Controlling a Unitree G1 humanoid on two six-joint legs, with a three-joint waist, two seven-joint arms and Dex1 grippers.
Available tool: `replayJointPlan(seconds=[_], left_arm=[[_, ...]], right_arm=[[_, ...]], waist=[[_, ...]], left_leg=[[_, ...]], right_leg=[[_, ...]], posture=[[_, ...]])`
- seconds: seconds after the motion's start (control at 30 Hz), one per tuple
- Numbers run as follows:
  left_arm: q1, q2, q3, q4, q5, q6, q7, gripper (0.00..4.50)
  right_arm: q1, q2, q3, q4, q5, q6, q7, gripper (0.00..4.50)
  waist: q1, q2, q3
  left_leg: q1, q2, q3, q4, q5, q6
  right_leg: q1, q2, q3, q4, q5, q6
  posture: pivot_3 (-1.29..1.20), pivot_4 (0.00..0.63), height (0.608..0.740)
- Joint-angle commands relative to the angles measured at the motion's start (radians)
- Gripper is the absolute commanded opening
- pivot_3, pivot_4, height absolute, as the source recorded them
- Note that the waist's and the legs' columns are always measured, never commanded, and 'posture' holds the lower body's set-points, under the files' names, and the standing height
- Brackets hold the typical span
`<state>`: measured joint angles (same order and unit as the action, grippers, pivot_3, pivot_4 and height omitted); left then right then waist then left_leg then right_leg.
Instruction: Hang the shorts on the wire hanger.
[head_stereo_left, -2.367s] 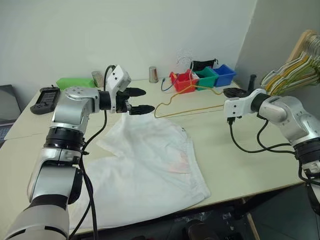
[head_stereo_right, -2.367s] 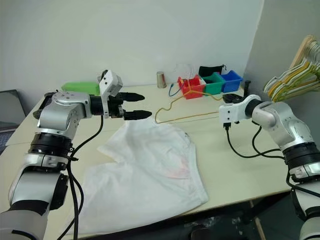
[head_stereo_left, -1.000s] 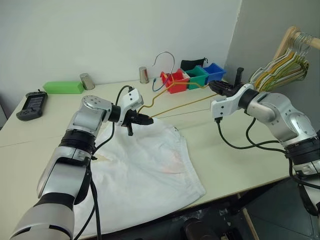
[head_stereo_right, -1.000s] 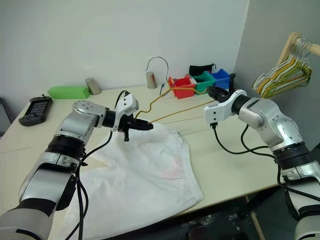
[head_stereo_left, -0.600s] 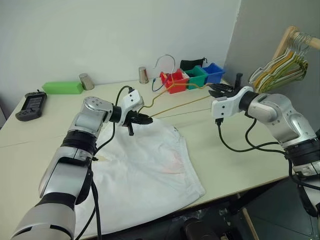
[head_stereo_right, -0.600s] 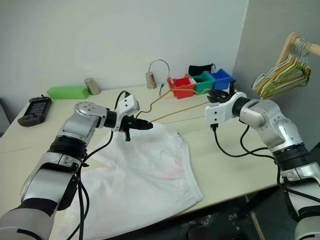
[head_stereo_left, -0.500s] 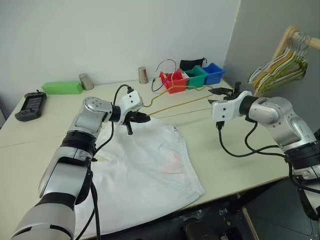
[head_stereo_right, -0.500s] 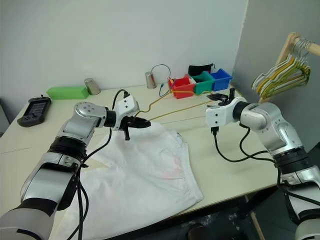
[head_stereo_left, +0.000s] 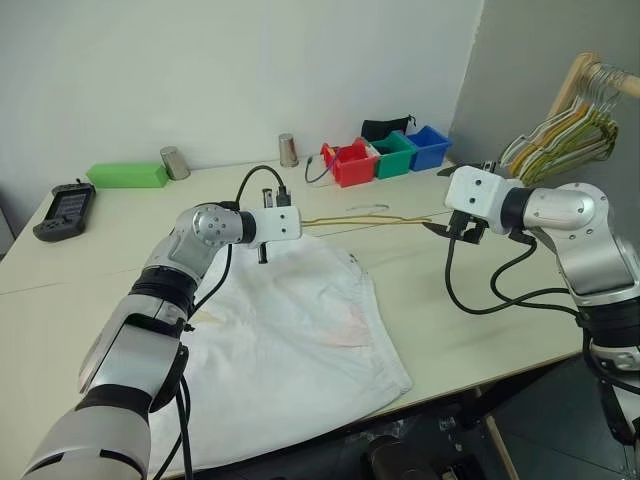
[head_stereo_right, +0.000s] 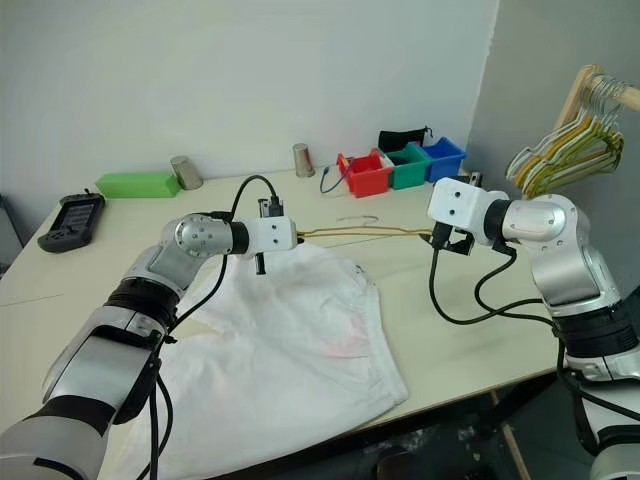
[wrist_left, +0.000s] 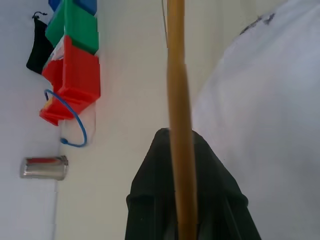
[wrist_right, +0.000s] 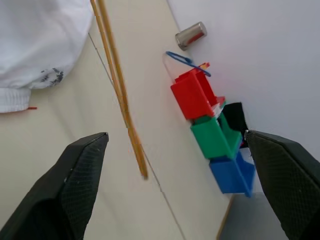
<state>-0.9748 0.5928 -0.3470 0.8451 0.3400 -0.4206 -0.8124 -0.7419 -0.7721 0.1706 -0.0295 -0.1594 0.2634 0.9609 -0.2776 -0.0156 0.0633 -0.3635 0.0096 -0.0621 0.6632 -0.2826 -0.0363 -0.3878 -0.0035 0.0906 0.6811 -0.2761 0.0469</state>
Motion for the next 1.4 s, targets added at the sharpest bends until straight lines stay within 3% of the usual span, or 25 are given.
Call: replayJointPlan(seconds=[0.03,0.43,0.77,1.37,1.4], left_arm=[[-0.021,0.004,0.006,-0.036,0.027,-0.073,0.066,0.00],[0.043,-0.011,0.033,-0.178,-0.005,-0.072,0.067,0.00],[0.045,-0.009,0.025,-0.193,0.002,-0.068,0.065,0.00],[0.033,-0.012,0.019,-0.183,0.012,-0.071,0.066,0.00],[0.033,-0.012,0.018,-0.183,0.012,-0.070,0.065,0.00]], right_arm=[[0.014,-0.027,0.001,-0.025,0.002,0.033,0.027,4.49],[-0.039,0.013,0.069,0.224,-0.083,-0.096,-0.049,4.49],[-0.067,0.033,0.078,0.308,-0.099,-0.159,-0.048,4.49],[-0.077,0.019,0.089,0.346,-0.172,-0.259,-0.064,0.09],[-0.077,0.019,0.088,0.345,-0.175,-0.261,-0.064,0.02]], waist=[[0.001,0.000,0.000],[0.001,0.000,0.000],[0.002,0.000,0.000],[0.002,0.000,0.000],[0.001,0.000,0.000]], left_leg=[[0.000,0.000,0.000,0.000,0.000,0.000],[0.000,-0.001,0.001,0.000,0.000,0.000],[0.000,-0.001,0.001,0.000,0.000,0.000],[0.000,-0.001,0.001,0.000,0.000,0.000],[0.000,-0.001,0.001,0.000,0.000,0.000]], right_leg=[[0.000,0.000,0.000,0.000,0.000,0.000],[0.000,-0.001,0.000,0.000,0.000,0.001],[0.000,-0.001,0.000,0.000,0.000,0.001],[0.000,-0.001,0.000,0.000,0.000,0.001],[0.000,-0.001,0.000,0.000,0.000,0.001]], posture=[[-0.24,0.000,0.740],[-0.22,0.000,0.740],[-0.21,0.001,0.740],[-0.21,0.002,0.740],[-0.21,0.002,0.740]])
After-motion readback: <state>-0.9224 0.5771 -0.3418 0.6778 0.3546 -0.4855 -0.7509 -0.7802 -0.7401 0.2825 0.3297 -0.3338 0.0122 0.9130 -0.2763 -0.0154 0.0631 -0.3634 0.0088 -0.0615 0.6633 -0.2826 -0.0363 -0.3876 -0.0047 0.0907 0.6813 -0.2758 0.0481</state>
